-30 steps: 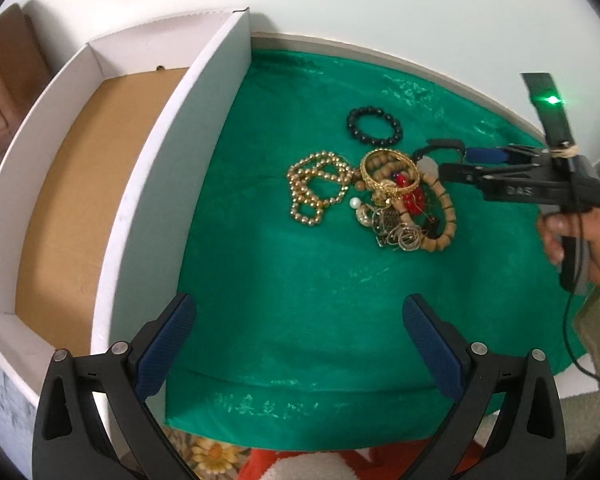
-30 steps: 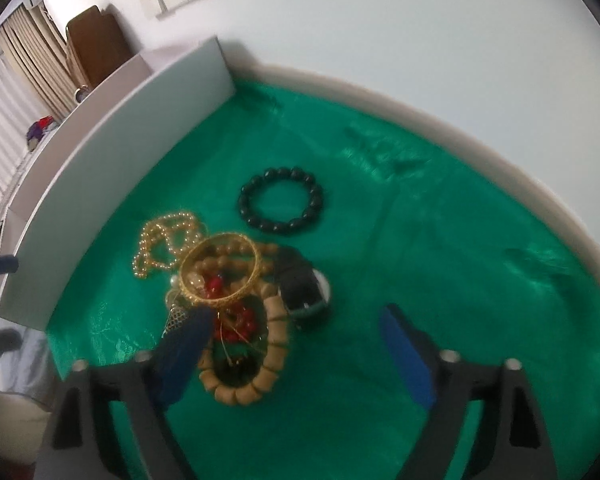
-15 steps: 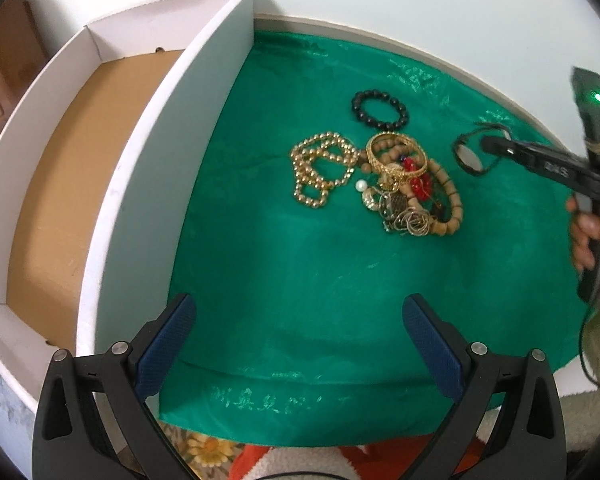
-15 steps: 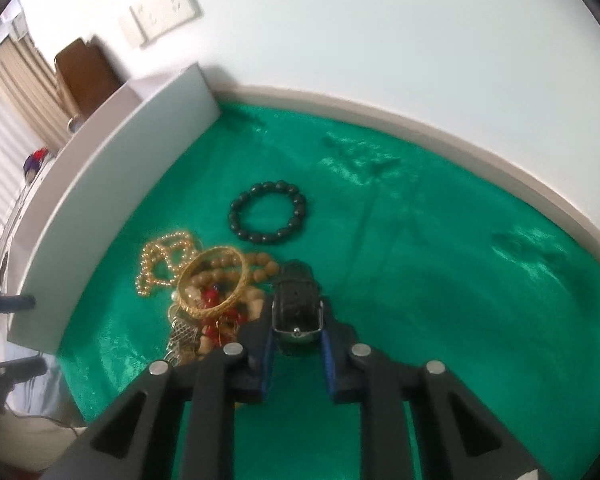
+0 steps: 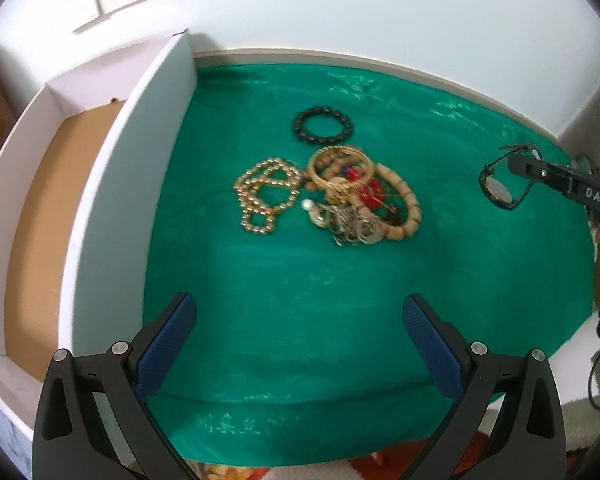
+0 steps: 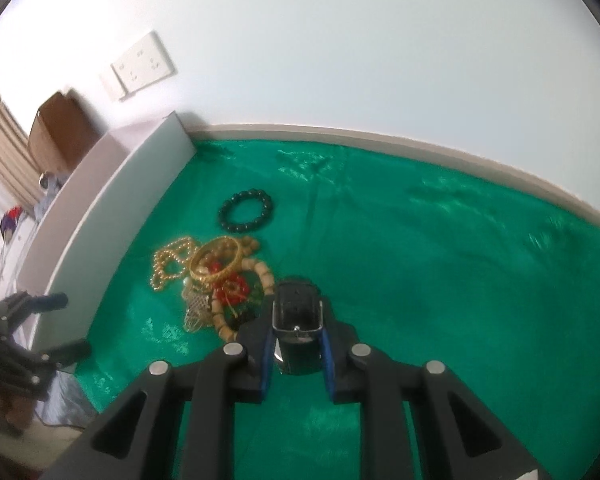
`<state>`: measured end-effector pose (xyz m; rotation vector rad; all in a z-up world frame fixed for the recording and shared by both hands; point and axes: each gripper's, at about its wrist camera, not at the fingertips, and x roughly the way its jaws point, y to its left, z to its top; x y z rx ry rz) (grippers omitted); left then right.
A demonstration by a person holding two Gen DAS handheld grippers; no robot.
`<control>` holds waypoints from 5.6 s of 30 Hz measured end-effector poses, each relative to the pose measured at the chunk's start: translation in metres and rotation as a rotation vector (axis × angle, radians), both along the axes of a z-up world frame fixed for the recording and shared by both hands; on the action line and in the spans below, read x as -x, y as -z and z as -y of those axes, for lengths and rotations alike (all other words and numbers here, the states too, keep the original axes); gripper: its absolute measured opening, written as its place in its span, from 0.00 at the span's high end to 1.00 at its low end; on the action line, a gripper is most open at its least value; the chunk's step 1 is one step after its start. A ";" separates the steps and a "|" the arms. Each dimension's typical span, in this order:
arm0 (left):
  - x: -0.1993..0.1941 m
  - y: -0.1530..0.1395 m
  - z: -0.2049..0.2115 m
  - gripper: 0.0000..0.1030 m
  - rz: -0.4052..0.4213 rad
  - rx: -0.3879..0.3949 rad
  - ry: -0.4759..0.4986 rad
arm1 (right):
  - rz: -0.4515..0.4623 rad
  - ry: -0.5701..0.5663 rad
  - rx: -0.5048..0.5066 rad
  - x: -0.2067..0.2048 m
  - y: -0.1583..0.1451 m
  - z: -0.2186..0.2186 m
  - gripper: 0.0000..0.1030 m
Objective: Organize jewelry
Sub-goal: 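Lower the left tool to the gold bead necklace while the right tool holds the watch, then carry the necklace and watch into the white tray with both tools and release, then move both open tools back over the jewelry pile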
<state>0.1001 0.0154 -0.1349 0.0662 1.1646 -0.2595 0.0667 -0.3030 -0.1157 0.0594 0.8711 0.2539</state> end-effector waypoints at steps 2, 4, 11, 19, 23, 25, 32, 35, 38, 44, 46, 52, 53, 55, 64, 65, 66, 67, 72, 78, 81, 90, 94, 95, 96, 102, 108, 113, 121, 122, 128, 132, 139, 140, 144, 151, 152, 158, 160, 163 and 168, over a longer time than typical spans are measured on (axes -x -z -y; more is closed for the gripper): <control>0.005 0.002 0.008 0.01 -0.019 -0.020 0.014 | 0.002 0.002 -0.014 0.010 -0.001 0.004 0.81; 0.009 0.006 0.013 0.01 -0.062 -0.029 0.014 | 0.008 -0.009 -0.027 0.019 -0.002 0.008 0.81; 0.026 0.010 0.015 0.01 -0.095 -0.038 -0.118 | -0.002 -0.084 -0.037 0.042 -0.007 0.024 0.81; 0.010 -0.001 -0.010 0.01 -0.066 0.099 -0.068 | 0.035 -0.092 -0.027 0.057 -0.022 0.010 0.81; -0.007 -0.005 -0.024 0.01 -0.042 0.077 -0.016 | 0.061 0.014 -0.100 0.066 -0.026 -0.001 0.81; -0.012 -0.009 -0.033 0.01 -0.026 0.090 -0.006 | 0.049 -0.001 -0.143 0.067 -0.027 -0.011 0.81; -0.044 0.003 -0.049 0.01 -0.041 0.081 -0.022 | 0.058 0.034 -0.134 0.067 -0.025 -0.012 0.81; -0.057 0.011 -0.045 0.01 -0.053 0.082 -0.012 | 0.016 0.067 -0.143 0.063 -0.012 0.000 0.81; -0.075 0.026 -0.033 0.01 -0.044 0.031 0.016 | -0.020 0.081 -0.157 0.058 -0.003 0.006 0.81; -0.118 0.072 -0.016 0.21 -0.049 -0.100 0.055 | -0.014 0.062 -0.150 0.053 -0.007 0.001 0.81; -0.129 0.085 -0.016 0.28 -0.076 -0.075 0.049 | -0.011 0.060 -0.149 0.052 -0.008 0.001 0.81; -0.130 0.089 -0.021 0.94 -0.112 0.016 0.058 | -0.007 0.077 -0.144 0.055 -0.010 0.006 0.81; -0.128 0.084 -0.025 0.94 -0.103 0.041 0.045 | -0.005 0.081 -0.144 0.055 -0.011 0.007 0.81; -0.122 0.068 -0.033 0.95 -0.088 0.088 0.020 | -0.002 0.088 -0.148 0.055 -0.012 0.011 0.81; -0.087 -0.029 -0.061 0.95 0.007 0.246 -0.067 | 0.025 0.062 -0.138 0.046 -0.031 0.011 0.81; -0.083 -0.043 -0.066 0.95 0.020 0.268 -0.082 | 0.029 0.053 -0.134 0.044 -0.034 0.009 0.81; -0.076 -0.059 -0.073 0.95 0.040 0.290 -0.096 | 0.034 0.039 -0.127 0.041 -0.039 0.004 0.81; -0.074 -0.070 -0.076 0.95 0.054 0.298 -0.105 | 0.038 0.021 -0.119 0.039 -0.043 -0.001 0.81; -0.052 -0.144 -0.117 0.95 0.161 0.352 -0.178 | 0.053 -0.096 -0.094 0.027 -0.068 -0.036 0.81; -0.030 -0.190 -0.165 0.95 0.235 0.352 -0.271 | 0.099 -0.275 -0.065 0.015 -0.102 -0.093 0.81; -0.019 -0.202 -0.188 0.95 0.246 0.362 -0.322 | 0.122 -0.355 -0.064 0.010 -0.115 -0.118 0.81; 0.021 -0.206 -0.240 0.95 0.294 0.331 -0.470 | 0.144 -0.546 -0.070 -0.011 -0.142 -0.191 0.81; 0.034 -0.190 -0.259 0.95 0.283 0.291 -0.529 | 0.138 -0.614 -0.101 -0.019 -0.152 -0.219 0.81; 0.034 -0.183 -0.264 0.95 0.275 0.280 -0.543 | 0.129 -0.635 -0.110 -0.021 -0.153 -0.229 0.81; 0.034 -0.177 -0.268 0.95 0.268 0.268 -0.555 | 0.120 -0.649 -0.115 -0.023 -0.153 -0.235 0.81; 0.038 -0.127 -0.294 0.95 0.204 0.198 -0.623 | 0.051 -0.767 -0.112 -0.031 -0.131 -0.299 0.81; 0.036 -0.070 -0.311 0.95 0.115 0.198 -0.688 | 0.007 -0.815 -0.004 -0.043 -0.073 -0.367 0.81; 0.031 -0.039 -0.319 0.95 0.046 0.215 -0.737 | -0.032 -0.827 0.091 -0.055 -0.022 -0.409 0.81; 0.020 -0.019 -0.322 0.93 -0.030 0.163 -0.769 | -0.080 -0.792 0.145 -0.062 0.013 -0.426 0.80; 0.019 -0.017 -0.322 0.93 -0.036 0.158 -0.778 | -0.082 -0.784 0.140 -0.061 0.013 -0.425 0.72; 0.030 -0.023 -0.326 0.26 -0.004 0.115 -0.836 | -0.014 -0.724 0.108 -0.059 -0.008 -0.410 0.23; 0.046 -0.046 -0.318 0.26 0.050 0.116 -0.837 | 0.062 -0.688 0.111 -0.047 -0.032 -0.385 0.22; 0.087 -0.129 -0.262 0.13 0.255 0.022 -0.692 | 0.170 -0.577 0.117 -0.019 -0.067 -0.308 0.22; 0.093 -0.138 -0.254 0.11 0.280 -0.003 -0.666 | 0.183 -0.557 0.123 -0.014 -0.070 -0.292 0.22; 0.117 -0.161 -0.221 0.04 0.350 -0.023 -0.566 | 0.209 -0.517 0.168 0.008 -0.074 -0.246 0.22; 0.111 -0.124 -0.159 0.03 0.336 0.122 -0.427 | 0.209 -0.413 0.243 0.048 -0.076 -0.162 0.22; 0.107 -0.116 -0.151 0.03 0.322 0.128 -0.413 | 0.206 -0.396 0.247 0.051 -0.075 -0.154 0.22; 0.093 -0.089 -0.104 0.03 0.289 0.136 -0.322 | 0.194 -0.204 0.210 0.075 -0.067 -0.090 0.22; 0.093 -0.089 -0.093 0.03 0.312 0.133 -0.295 | 0.192 -0.143 0.187 0.078 -0.065 -0.074 0.22; 0.091 -0.093 -0.078 0.03 0.347 0.117 -0.252 | 0.182 -0.083 0.175 0.082 -0.062 -0.060 0.22; 0.087 -0.091 -0.062 0.03 0.377 0.090 -0.196 | 0.217 -0.038 0.191 0.092 -0.067 -0.054 0.22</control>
